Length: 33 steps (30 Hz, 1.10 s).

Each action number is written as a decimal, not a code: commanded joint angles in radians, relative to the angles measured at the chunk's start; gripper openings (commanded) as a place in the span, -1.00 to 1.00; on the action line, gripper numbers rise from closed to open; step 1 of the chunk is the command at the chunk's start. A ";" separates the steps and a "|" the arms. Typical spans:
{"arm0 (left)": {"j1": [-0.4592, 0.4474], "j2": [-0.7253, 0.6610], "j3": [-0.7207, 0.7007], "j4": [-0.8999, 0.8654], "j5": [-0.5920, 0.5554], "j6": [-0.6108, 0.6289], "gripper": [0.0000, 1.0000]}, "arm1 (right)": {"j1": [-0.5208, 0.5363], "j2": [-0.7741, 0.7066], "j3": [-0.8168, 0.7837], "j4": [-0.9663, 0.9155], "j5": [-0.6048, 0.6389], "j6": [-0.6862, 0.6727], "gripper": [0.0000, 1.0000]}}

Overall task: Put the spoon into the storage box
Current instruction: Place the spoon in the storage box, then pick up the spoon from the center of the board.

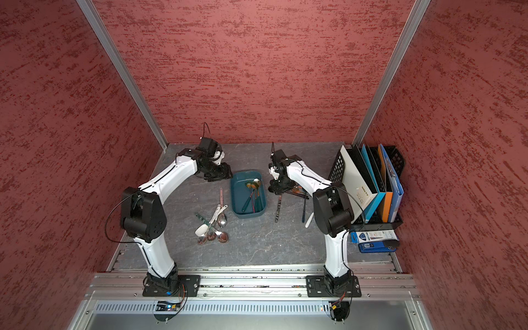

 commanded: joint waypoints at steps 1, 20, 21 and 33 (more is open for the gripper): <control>-0.001 -0.007 -0.001 -0.005 -0.019 0.012 0.29 | -0.025 0.024 0.019 0.088 0.058 -0.113 -0.22; 0.019 -0.034 -0.045 -0.008 -0.023 0.017 0.31 | -0.065 0.141 0.078 0.084 0.115 -0.170 -0.26; 0.019 -0.033 -0.046 -0.008 -0.021 0.017 0.31 | -0.065 0.143 0.078 0.085 0.117 -0.171 -0.27; 0.026 -0.039 -0.057 -0.005 -0.018 0.014 0.31 | -0.071 0.111 0.001 0.110 0.103 -0.158 -0.30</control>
